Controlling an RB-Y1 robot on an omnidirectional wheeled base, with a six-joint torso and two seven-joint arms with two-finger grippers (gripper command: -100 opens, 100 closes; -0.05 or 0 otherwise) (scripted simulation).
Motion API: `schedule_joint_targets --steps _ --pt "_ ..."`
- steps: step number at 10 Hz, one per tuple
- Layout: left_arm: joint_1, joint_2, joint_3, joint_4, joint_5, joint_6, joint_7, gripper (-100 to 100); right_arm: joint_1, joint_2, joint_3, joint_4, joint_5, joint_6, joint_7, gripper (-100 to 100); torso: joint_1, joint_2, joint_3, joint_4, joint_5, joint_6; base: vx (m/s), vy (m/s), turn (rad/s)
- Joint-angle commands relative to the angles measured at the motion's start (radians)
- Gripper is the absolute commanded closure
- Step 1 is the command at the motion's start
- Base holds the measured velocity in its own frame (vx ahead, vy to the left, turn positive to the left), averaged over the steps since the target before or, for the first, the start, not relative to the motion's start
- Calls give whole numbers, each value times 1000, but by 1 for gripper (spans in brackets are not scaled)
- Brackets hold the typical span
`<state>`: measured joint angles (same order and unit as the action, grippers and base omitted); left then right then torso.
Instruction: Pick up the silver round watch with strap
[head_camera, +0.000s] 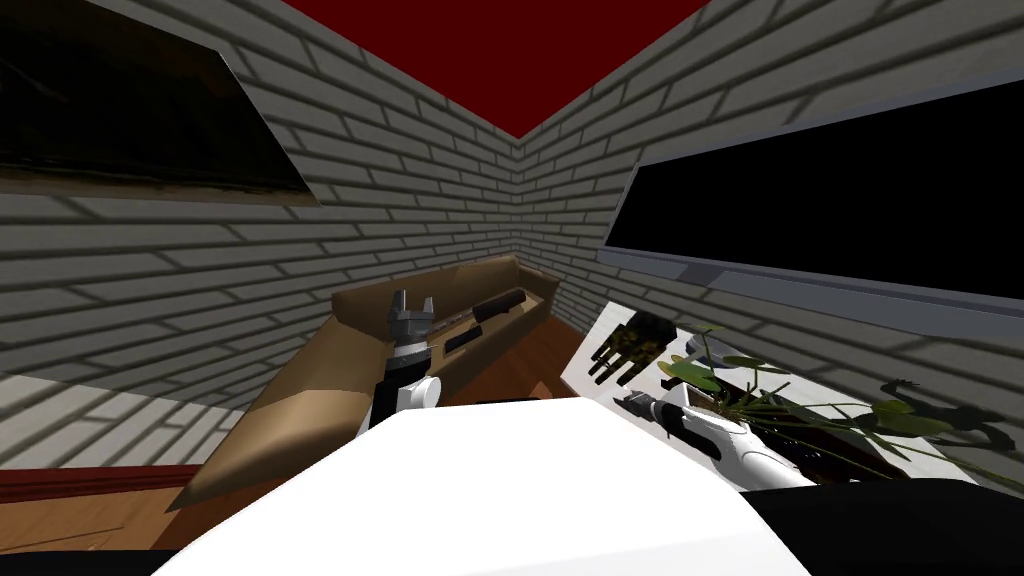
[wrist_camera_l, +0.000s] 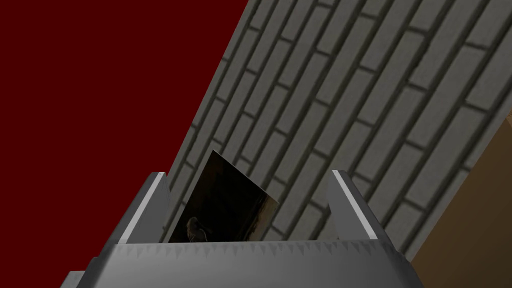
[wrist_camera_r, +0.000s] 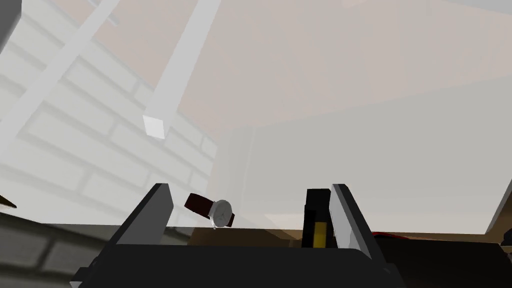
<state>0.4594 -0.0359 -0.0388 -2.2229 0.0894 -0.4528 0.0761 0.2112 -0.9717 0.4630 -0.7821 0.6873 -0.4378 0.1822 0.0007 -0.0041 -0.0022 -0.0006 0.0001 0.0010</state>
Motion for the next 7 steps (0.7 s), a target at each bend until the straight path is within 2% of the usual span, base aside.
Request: schedule_joint_targets --steps 1,2,3,7 --pt "0 0 0 0 0 0 0 0 -16 0 5 40 12 -8 7 -100 0 0 0 0 0 0 42 9 114" --pt "0 0 0 0 0 0 0 0 -32 -7 15 68 35 -9 11 -100 0 0 0 0 0 1 60 20 157" --pt "0 0 0 0 0 0 0 0 -32 -7 15 78 35 -9 11 -100 1 -1 -1 0 0 0 58 17 92" --pt "0 0 0 0 0 0 0 0 -85 -18 52 202 113 -14 28 -100 2 -7 -3 0 1 -3 100 29 214"
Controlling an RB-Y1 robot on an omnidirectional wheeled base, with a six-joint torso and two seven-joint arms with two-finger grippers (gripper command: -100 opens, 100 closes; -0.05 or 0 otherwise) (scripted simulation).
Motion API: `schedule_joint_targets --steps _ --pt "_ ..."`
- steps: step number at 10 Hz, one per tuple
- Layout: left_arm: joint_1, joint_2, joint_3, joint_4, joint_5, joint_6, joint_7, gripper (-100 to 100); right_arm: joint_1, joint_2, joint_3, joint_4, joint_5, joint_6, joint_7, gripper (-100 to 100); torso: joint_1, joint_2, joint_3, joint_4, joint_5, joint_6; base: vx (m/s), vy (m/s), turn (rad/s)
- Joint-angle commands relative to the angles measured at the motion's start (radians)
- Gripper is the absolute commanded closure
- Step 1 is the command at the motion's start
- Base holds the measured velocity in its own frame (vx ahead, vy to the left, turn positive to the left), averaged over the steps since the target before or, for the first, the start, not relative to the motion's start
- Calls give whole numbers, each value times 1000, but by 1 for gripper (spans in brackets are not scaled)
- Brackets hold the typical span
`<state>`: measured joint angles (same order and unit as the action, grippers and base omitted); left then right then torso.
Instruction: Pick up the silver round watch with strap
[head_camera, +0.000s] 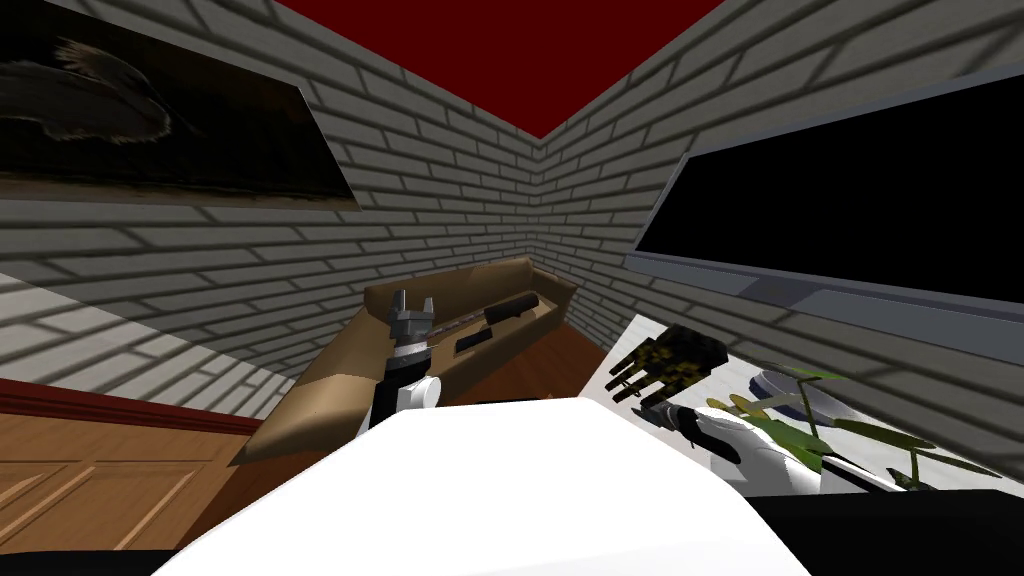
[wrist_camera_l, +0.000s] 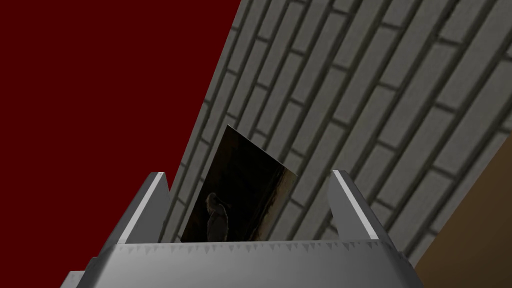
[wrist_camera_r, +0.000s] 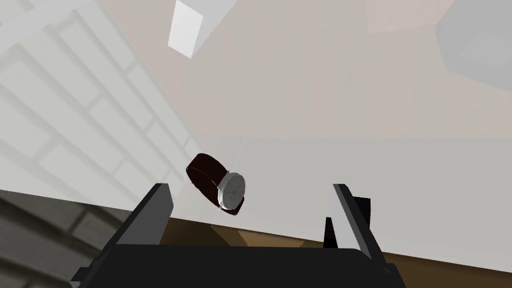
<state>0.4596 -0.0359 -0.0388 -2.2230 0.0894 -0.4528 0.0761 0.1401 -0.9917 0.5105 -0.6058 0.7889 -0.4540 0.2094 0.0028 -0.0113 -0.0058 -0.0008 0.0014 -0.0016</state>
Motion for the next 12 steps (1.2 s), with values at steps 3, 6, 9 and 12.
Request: schedule_joint_targets --steps 3,6,9,12 --pt "0 0 0 0 0 0 0 0 -33 5 18 66 39 0 7 -100 1 2 1 0 0 1 83 17 87" --pt "0 0 0 0 0 0 0 0 -52 18 16 114 47 -16 28 0 0 1 1 1 -1 -3 42 9 71" --pt "0 0 0 0 0 0 0 0 -57 83 10 128 35 38 52 -100 -6 5 3 2 -3 -3 -19 -78 53" --pt "0 0 0 0 0 0 0 0 -61 75 12 131 38 29 48 100 -2 5 3 2 -2 -2 -5 -18 5"
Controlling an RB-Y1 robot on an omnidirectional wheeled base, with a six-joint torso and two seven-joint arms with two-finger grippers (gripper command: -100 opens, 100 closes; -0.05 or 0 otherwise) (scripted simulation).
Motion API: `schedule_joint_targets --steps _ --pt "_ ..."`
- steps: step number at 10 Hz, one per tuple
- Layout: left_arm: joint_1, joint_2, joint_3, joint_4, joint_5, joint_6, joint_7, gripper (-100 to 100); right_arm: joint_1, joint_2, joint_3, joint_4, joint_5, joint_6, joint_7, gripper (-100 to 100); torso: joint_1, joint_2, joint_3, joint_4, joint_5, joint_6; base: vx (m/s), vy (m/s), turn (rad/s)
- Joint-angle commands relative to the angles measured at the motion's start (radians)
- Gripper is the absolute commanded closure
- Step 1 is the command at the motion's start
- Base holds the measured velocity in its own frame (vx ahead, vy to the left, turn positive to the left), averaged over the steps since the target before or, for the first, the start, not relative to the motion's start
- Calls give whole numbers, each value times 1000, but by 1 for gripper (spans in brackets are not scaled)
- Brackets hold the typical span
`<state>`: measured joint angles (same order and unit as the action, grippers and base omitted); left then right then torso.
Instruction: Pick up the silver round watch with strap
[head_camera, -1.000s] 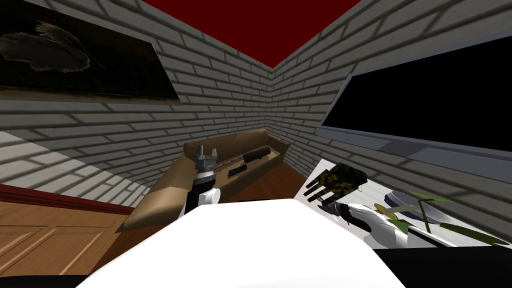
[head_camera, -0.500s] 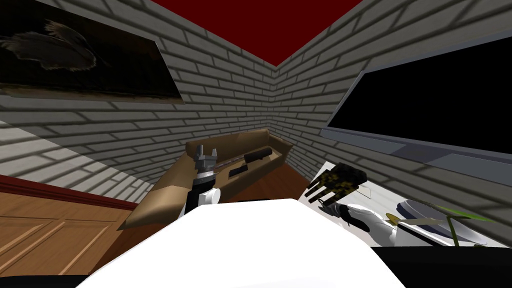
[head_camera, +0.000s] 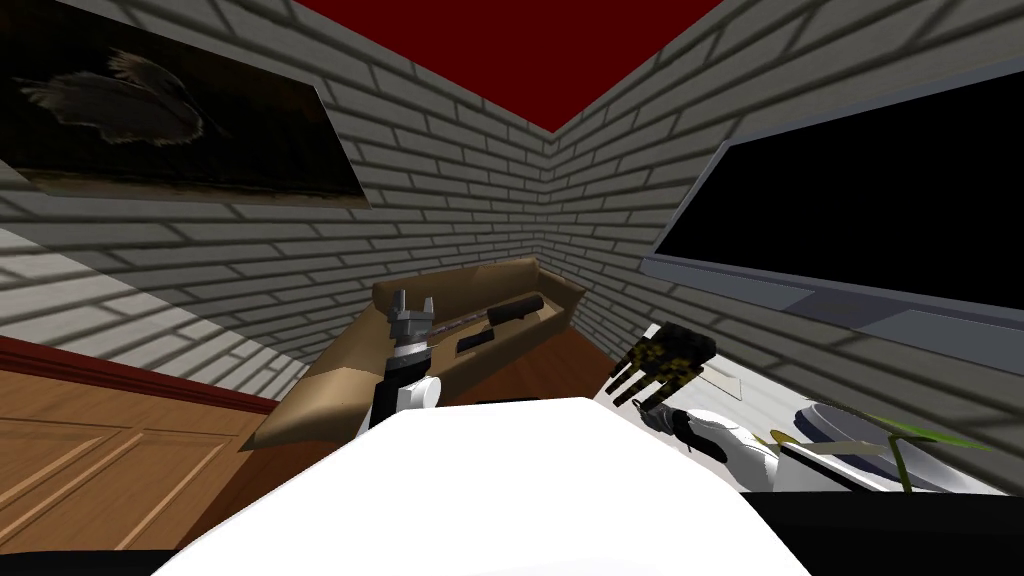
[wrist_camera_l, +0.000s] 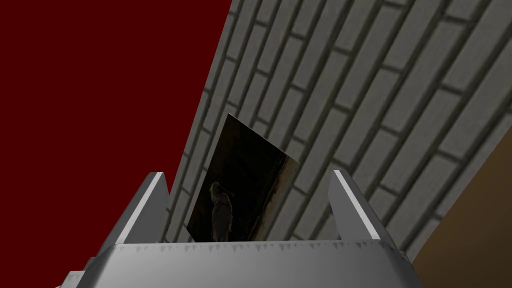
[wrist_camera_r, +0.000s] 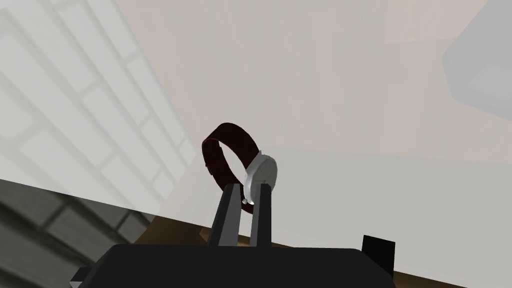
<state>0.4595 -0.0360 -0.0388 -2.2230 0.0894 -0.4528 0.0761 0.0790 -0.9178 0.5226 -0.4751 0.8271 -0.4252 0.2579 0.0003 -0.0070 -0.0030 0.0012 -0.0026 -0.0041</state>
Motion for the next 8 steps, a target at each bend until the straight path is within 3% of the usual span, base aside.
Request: schedule_joint_targets --steps 1,3,4,5,6,7,8 --pt "0 0 0 0 0 0 0 0 0 0 0 0 0 0 0 100 0 0 0 0 0 0 0 0 0" --pt "0 0 0 0 0 0 0 0 0 0 0 0 0 -1 0 100 -5 -2 -1 0 -2 0 0 0 0" --pt "0 0 0 0 0 0 0 0 0 0 0 0 0 -1 1 0 -6 -2 -1 -1 -3 0 0 0 0" --pt "0 0 0 0 0 0 0 0 7 -30 1 -12 4 -23 -11 100 -6 -2 -1 -1 -3 0 13 55 -58" --pt "0 0 0 0 0 0 0 0 9 -50 3 -16 7 -39 -19 100 -3 -2 -1 -1 -2 1 38 110 -95" --pt "0 0 0 0 0 0 0 0 6 -38 6 -16 8 -22 -18 100 1 -4 -2 -1 -1 1 19 54 -30" --pt "0 0 0 0 0 0 0 0 7 -40 7 -17 8 -25 -21 0 -1 -3 -2 -1 -2 0 2 10 3"
